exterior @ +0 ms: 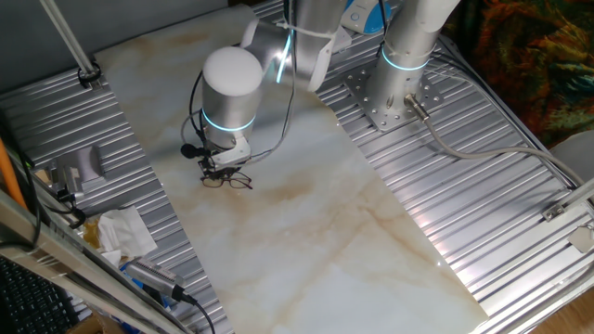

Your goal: Unfold the leg of the glasses (with one hand)

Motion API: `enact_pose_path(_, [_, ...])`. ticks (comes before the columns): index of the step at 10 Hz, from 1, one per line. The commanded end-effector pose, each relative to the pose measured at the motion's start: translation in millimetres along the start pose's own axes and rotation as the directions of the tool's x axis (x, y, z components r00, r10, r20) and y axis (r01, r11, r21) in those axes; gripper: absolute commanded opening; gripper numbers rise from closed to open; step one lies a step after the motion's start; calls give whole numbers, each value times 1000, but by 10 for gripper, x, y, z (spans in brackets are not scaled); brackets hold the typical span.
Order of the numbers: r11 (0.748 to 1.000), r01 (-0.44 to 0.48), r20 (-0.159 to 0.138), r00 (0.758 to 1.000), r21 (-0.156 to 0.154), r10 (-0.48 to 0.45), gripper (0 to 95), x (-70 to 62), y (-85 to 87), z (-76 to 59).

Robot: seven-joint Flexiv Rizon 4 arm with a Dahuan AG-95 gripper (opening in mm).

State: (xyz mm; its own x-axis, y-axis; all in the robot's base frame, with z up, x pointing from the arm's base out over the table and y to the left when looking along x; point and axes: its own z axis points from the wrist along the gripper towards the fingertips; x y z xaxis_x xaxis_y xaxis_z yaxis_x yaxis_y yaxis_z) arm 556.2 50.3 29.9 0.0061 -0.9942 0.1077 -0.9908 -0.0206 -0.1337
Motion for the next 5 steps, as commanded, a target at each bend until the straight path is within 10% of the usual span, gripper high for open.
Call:
enact_pose_path(1, [1000,1,-6,1000,9,-1,190,15,5,9])
enact_pose_path(5, [1000,13,-8,1000,27,-13,190,16,2,19])
